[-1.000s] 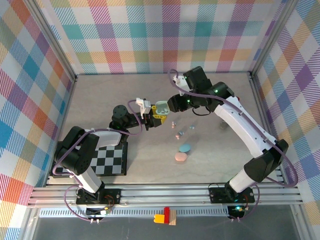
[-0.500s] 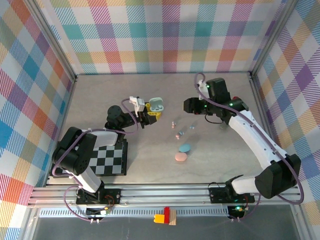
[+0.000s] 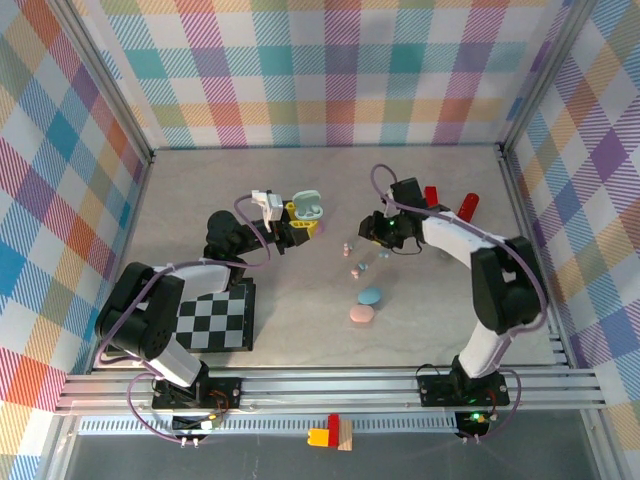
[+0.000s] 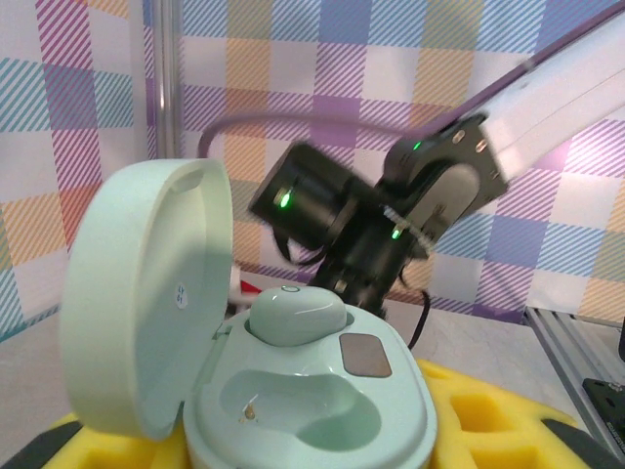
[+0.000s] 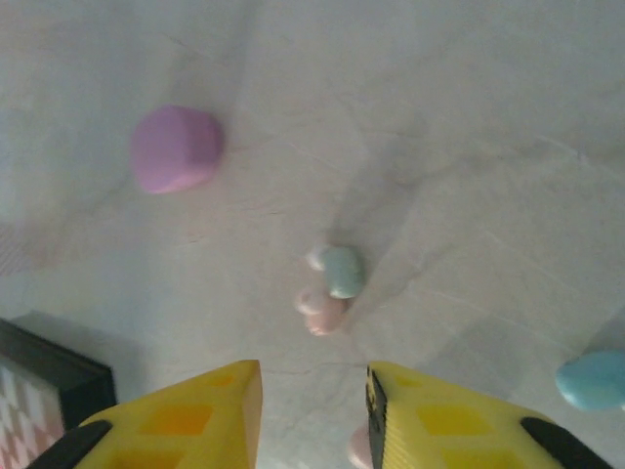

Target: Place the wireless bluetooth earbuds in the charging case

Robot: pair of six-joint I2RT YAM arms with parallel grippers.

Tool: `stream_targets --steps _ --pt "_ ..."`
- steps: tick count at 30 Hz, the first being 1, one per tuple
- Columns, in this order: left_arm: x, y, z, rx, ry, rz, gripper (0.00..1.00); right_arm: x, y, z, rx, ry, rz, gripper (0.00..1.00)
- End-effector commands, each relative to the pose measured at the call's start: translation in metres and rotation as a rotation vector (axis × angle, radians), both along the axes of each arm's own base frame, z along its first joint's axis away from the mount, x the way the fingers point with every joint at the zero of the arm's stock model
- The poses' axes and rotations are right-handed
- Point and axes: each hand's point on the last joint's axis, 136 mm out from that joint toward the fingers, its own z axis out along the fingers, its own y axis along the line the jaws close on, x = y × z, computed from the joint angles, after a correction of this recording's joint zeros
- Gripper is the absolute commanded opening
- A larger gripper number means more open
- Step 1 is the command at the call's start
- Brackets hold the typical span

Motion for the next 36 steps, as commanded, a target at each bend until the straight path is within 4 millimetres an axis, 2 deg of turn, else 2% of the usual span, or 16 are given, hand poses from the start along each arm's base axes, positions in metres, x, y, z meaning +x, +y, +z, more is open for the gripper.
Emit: stream_targets --steps 1,5,19,25,31,36 --pt "-0.008 0.004 0.013 0.005 -0.057 -0.003 0.3 0.014 0.014 -0.006 0.067 0.026 0.0 0.32" --pt "-0.009 0.005 0.012 0.024 -0.057 0.0 0.3 0.014 0.023 -0.023 0.086 0.069 0.029 0.32" --pt "-0.011 0.002 0.008 0.031 -0.049 -0.006 0.3 0.015 0.034 -0.054 0.099 0.146 0.085 0.31" --pt "-0.01 0.001 0.005 0.034 -0.045 -0.009 0.3 0.011 0.034 -0.057 0.08 0.157 0.115 0.25" --pt "-0.009 0.0 0.004 0.035 -0.04 -0.009 0.3 0.013 0.02 -0.049 0.013 0.121 0.08 0.2" --pt "-0.009 -0.001 0.003 0.036 -0.037 -0.015 0.3 0.02 0.003 -0.04 -0.02 0.078 0.018 0.2"
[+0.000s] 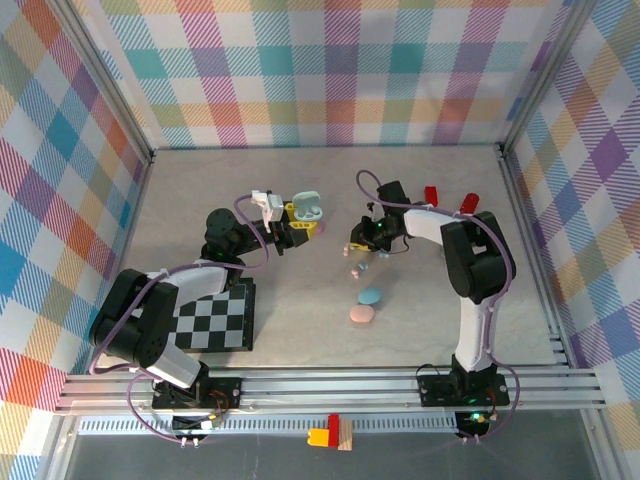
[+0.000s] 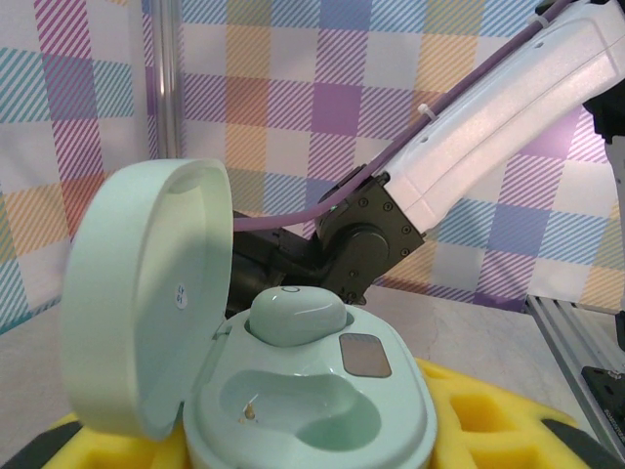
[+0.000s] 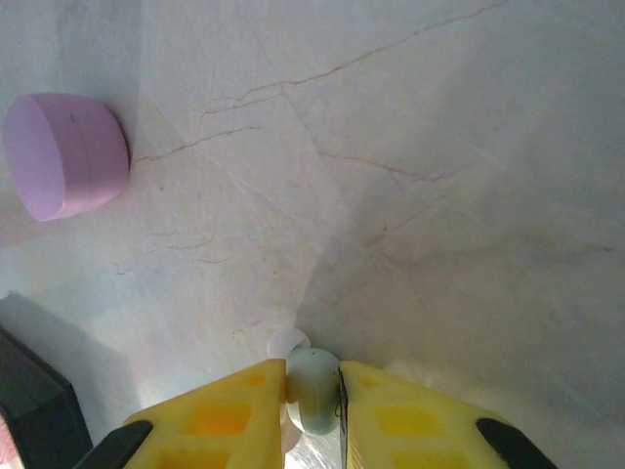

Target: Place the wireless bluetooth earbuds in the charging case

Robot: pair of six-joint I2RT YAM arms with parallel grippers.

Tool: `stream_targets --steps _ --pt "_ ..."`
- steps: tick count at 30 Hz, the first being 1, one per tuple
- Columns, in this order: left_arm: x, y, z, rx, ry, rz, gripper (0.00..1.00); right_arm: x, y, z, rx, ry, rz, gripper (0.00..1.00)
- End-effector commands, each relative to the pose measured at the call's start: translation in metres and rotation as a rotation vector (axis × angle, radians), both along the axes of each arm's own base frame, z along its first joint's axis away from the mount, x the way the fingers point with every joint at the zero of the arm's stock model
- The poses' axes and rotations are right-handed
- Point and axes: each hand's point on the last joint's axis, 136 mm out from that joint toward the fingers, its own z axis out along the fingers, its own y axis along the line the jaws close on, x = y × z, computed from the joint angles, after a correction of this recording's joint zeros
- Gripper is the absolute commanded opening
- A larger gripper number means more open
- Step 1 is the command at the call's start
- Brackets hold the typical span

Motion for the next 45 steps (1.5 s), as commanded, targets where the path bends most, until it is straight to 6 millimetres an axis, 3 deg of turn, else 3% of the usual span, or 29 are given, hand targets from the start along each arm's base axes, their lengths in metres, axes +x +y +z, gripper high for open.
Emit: stream_targets --steps 1,10,15,19,30,40,45 --pt "-0.005 -0.001 0.003 0.004 -0.039 -0.02 0.3 0.003 -0.02 0.01 -0.05 -0.034 -0.053 0.2" --pt "-0.005 -0.002 0.002 0.004 -0.031 -0.023 0.3 0.007 -0.05 0.007 -0.065 -0.044 -0.136 0.2" --pt "-0.004 -0.004 0.001 0.005 -0.028 -0.026 0.3 -0.001 -0.041 0.008 -0.01 -0.024 -0.112 0.32" --pt "-0.004 -0.005 0.001 0.004 -0.024 -0.032 0.3 -0.006 -0.038 0.007 0.018 -0.011 -0.102 0.36" --pt "-0.005 -0.006 -0.001 0.004 -0.024 -0.035 0.3 -0.018 -0.014 0.014 0.065 0.003 -0.013 0.38" --pt "-0.004 -0.005 -0.002 -0.004 -0.027 -0.026 0.3 -0.012 0.009 0.02 0.079 -0.033 0.055 0.4" --pt "0.002 0.001 0.0 -0.048 -0.021 -0.009 0.29 -0.012 -0.002 0.028 0.009 -0.09 0.068 0.41"
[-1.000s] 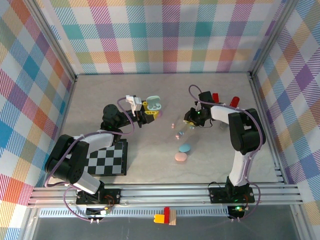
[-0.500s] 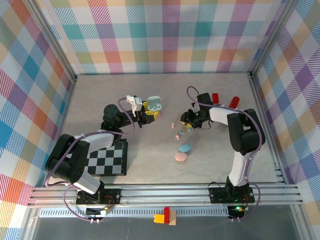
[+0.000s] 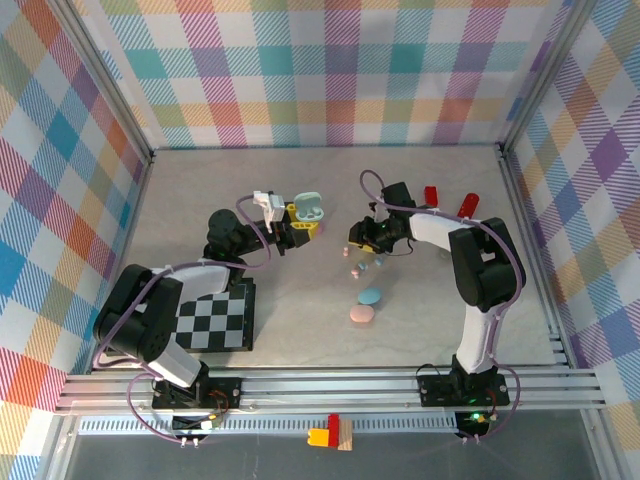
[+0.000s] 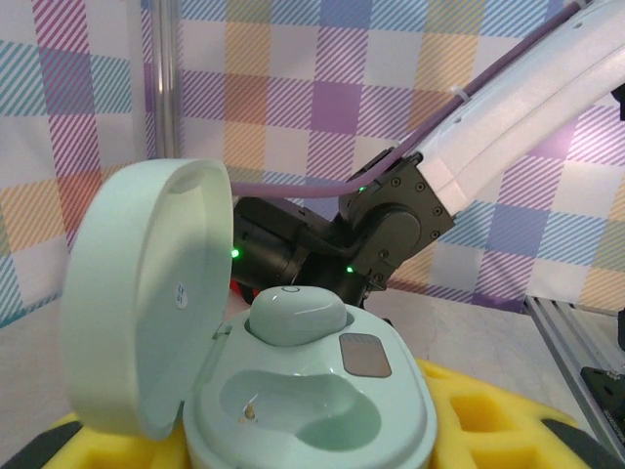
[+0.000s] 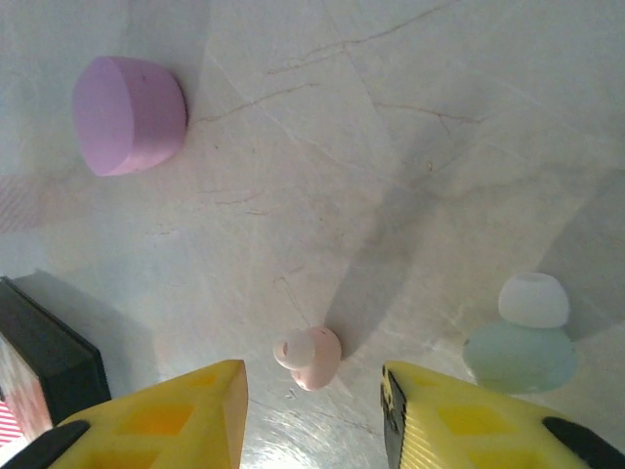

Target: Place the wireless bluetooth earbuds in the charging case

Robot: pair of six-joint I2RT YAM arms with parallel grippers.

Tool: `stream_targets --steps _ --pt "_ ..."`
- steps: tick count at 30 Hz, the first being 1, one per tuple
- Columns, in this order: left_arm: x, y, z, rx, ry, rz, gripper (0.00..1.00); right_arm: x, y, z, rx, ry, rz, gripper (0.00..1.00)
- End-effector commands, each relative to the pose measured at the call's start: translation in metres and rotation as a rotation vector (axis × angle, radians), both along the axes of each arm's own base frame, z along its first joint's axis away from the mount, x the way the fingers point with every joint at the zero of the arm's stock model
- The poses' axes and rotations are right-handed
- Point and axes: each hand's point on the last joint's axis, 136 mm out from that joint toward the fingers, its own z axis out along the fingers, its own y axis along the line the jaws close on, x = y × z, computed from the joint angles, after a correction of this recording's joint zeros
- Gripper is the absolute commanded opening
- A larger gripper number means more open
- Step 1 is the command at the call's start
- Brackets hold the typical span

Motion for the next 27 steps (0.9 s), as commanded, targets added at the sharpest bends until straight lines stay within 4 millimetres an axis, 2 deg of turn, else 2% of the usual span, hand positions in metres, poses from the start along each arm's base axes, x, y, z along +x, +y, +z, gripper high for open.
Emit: stream_targets --steps 1,4,9,13,18,27 --pt "-0.001 0.005 0.007 -0.036 -0.035 0.001 0.29 0.0 -0.006 0.012 -0.049 -0.066 0.031 0.41" --pt "0.0 0.006 0.006 -0.028 -0.039 0.011 0.29 0.002 -0.021 0.016 -0.114 -0.118 0.007 0.41" --pt "-0.002 0.006 0.004 0.004 -0.039 0.013 0.29 0.013 -0.039 0.007 -0.151 -0.1 -0.026 0.46" --pt "-0.005 0.007 0.003 0.027 -0.043 0.016 0.3 0.022 -0.036 0.001 -0.142 -0.083 -0.009 0.49" --pt "-0.007 0.008 0.003 0.031 -0.047 0.019 0.29 0.025 -0.023 -0.008 -0.083 -0.042 0.019 0.49" --pt "-0.007 0.009 0.003 0.025 -0.04 0.025 0.3 0.004 -0.015 -0.009 -0.038 0.014 0.065 0.48"
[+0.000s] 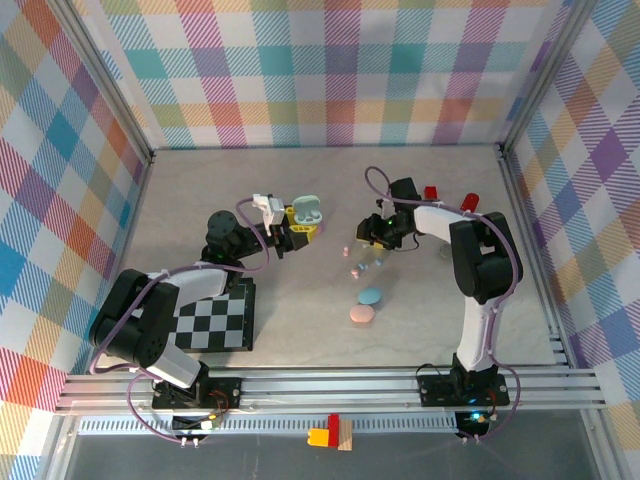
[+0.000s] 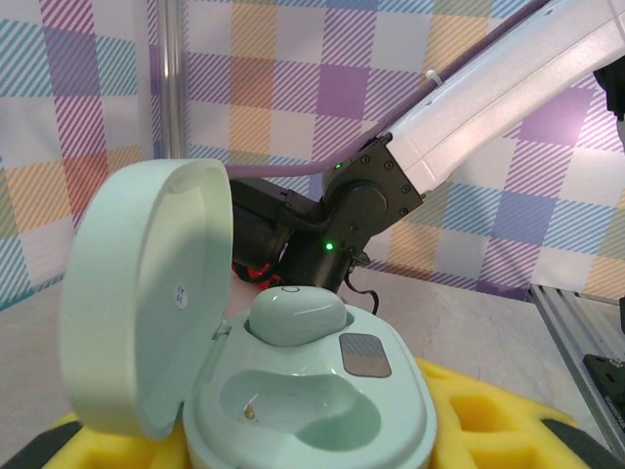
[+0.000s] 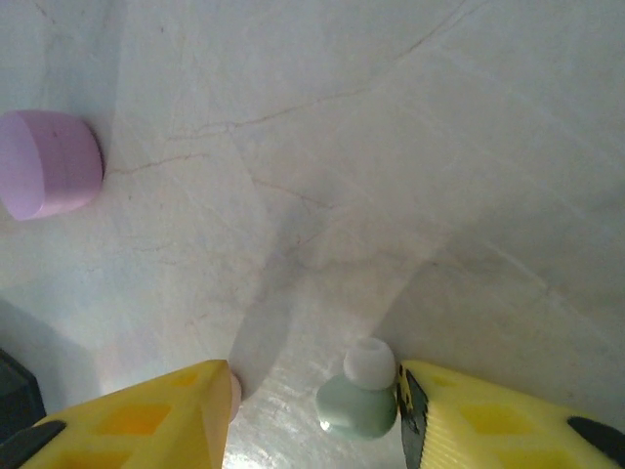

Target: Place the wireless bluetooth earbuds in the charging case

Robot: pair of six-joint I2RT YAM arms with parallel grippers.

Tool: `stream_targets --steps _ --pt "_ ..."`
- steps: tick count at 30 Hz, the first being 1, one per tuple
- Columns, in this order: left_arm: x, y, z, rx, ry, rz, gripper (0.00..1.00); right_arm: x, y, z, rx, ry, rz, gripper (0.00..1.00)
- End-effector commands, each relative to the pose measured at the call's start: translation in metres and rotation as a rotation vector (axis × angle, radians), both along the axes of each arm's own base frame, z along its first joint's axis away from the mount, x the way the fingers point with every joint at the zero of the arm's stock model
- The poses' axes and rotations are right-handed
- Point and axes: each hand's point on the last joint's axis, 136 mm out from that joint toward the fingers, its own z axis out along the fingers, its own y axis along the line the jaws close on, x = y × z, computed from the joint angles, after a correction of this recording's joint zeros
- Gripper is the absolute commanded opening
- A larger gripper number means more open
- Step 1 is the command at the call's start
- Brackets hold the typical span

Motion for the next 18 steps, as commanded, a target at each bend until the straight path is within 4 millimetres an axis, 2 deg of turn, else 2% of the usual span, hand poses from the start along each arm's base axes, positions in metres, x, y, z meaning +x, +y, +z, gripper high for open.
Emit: stream_targets --steps 1,16,18 --pt "-0.003 0.005 0.01 -0.009 -0.052 0.008 0.3 -0.014 0.008 0.005 0.035 0.022 0.046 0.48" --pt "0.001 0.009 0.005 -0.002 -0.048 0.027 0.3 -0.033 0.03 0.025 0.102 -0.01 0.139 0.48" --pt "0.003 0.013 0.003 -0.007 -0.045 0.043 0.3 -0.033 0.027 0.026 0.066 -0.028 0.139 0.48"
